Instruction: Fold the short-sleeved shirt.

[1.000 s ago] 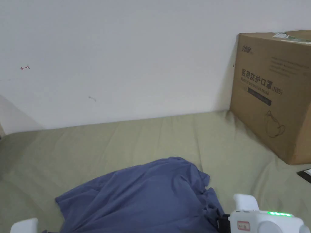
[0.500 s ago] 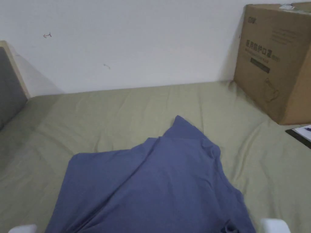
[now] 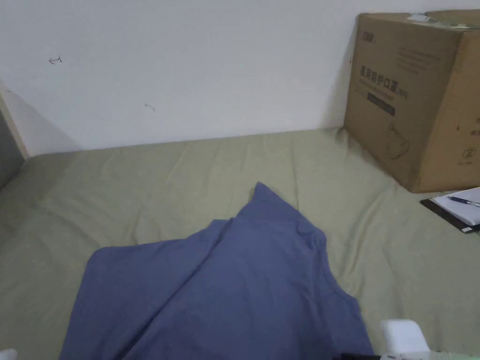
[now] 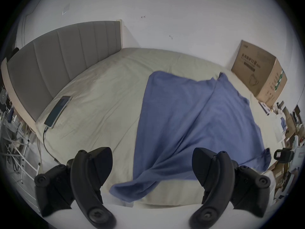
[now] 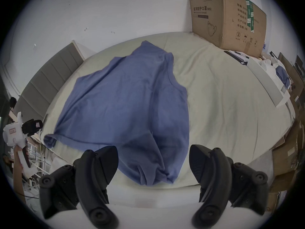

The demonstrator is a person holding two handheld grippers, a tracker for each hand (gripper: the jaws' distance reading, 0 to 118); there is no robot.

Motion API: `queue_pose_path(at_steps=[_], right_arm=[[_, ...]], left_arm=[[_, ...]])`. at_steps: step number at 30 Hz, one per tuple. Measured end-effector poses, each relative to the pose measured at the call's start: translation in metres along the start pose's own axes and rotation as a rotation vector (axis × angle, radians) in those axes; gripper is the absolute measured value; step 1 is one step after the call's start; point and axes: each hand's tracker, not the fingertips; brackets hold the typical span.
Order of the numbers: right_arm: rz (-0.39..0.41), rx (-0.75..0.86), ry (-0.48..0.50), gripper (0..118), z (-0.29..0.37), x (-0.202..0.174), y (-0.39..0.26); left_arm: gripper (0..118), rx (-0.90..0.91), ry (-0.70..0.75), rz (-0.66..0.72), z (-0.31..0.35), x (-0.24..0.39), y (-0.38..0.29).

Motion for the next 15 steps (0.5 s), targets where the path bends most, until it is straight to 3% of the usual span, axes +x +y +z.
queue_pose_path(at_steps=[1,3,4,5,6,7,8,9,13,15], right_arm=[[0.000,0.028,0.027,79,0.004,0.000,0.008],[-0.022,0.061,0.064,52,0.010,0.002,0.026],[-0.030,0.072,0.095,52,0.014,0.006,0.036],[-0.044,0.090,0.113,47,0.015,0.009,0.046],[-0.056,0.110,0.114,31,0.015,0.011,0.056],[-0.079,0.121,0.121,16,0.014,0.016,0.066],[-0.111,0.136,0.150,3,0.013,0.022,0.077],[-0.119,0.145,0.173,0,0.011,0.026,0.086],[-0.044,0.127,0.061,0,-0.016,0.031,0.120],[-0.056,0.113,0.092,0,-0.035,0.037,0.132]], left_arm=[[89,0.008,-0.008,-0.005,0.003,0.008,0.008],[52,0.030,-0.031,-0.056,0.001,0.020,0.020],[52,0.027,-0.015,-0.088,-0.002,0.027,0.027],[43,0.028,0.007,-0.117,-0.007,0.037,0.031],[17,0.038,0.021,-0.133,-0.014,0.042,0.035],[2,0.037,0.024,-0.123,-0.020,0.046,0.039],[1,0.035,0.022,-0.121,-0.026,0.048,0.045],[0,0.040,0.009,-0.117,-0.033,0.052,0.049],[0,0.038,-0.016,-0.072,-0.053,0.062,0.066],[0,0.043,-0.011,-0.082,-0.063,0.066,0.071]])
